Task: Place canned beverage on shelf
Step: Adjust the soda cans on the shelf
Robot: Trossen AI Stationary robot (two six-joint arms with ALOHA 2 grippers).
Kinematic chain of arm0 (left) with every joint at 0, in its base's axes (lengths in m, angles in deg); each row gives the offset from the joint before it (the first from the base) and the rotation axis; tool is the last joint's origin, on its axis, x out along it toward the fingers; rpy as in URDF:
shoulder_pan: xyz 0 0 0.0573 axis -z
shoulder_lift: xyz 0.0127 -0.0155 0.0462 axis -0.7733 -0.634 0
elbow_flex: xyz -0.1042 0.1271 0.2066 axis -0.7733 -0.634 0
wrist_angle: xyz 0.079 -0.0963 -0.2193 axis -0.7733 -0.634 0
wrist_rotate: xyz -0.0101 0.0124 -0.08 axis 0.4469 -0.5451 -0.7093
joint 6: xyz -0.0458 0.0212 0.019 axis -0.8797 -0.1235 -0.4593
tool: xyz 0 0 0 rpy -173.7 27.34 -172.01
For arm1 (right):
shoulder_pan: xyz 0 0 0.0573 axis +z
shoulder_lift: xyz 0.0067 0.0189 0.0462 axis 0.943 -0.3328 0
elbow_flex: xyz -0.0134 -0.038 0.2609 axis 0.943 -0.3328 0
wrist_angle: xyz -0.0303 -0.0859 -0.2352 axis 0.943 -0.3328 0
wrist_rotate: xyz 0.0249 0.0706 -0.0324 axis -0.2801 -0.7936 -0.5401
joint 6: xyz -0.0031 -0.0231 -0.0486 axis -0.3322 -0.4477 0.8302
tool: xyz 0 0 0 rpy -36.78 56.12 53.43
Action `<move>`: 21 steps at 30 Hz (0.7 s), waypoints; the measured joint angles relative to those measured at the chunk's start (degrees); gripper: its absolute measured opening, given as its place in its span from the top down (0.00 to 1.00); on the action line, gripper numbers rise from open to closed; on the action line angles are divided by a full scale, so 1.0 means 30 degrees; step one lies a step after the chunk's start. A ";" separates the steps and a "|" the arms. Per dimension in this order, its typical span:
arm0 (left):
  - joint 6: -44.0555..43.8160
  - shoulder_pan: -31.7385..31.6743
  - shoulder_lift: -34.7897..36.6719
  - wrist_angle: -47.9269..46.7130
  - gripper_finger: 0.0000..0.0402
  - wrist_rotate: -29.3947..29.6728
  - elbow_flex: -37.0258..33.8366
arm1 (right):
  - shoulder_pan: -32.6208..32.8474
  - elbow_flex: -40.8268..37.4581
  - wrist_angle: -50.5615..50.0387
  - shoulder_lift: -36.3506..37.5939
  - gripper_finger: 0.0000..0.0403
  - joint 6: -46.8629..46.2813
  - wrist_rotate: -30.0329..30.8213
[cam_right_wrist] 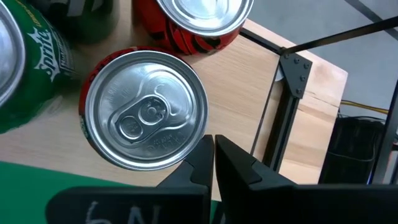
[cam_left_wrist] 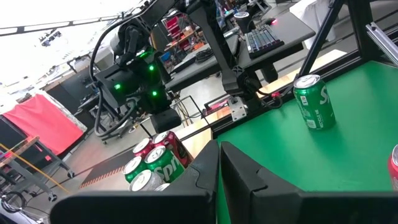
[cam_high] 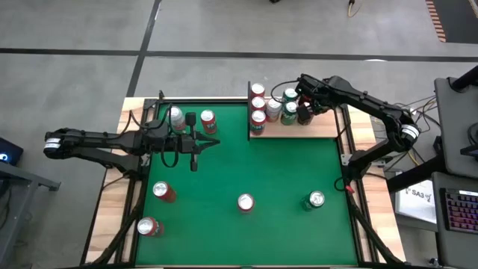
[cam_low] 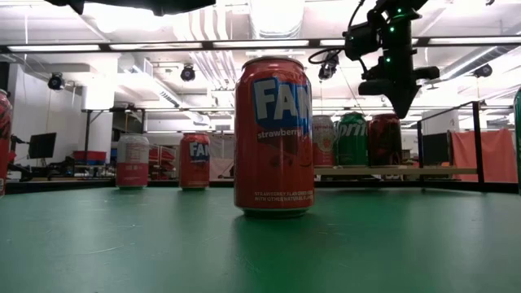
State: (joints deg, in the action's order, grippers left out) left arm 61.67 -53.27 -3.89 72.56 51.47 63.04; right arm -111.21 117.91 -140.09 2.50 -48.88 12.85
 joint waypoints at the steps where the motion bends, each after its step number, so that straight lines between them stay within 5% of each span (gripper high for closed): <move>1: 0.0000 0.0002 0.0000 -0.0005 1.00 0.0000 0.0000 | 0.0000 0.0000 0.0007 0.0000 0.98 -0.0006 -0.0007; 21: 0.0000 0.0002 0.0000 0.0002 1.00 0.0000 0.0000 | 0.0000 0.0307 0.0311 0.0211 0.98 0.0009 0.0029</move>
State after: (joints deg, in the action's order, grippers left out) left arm 61.67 -53.27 -3.89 72.57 51.47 63.04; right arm -111.21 118.83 -139.16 3.13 -48.86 12.94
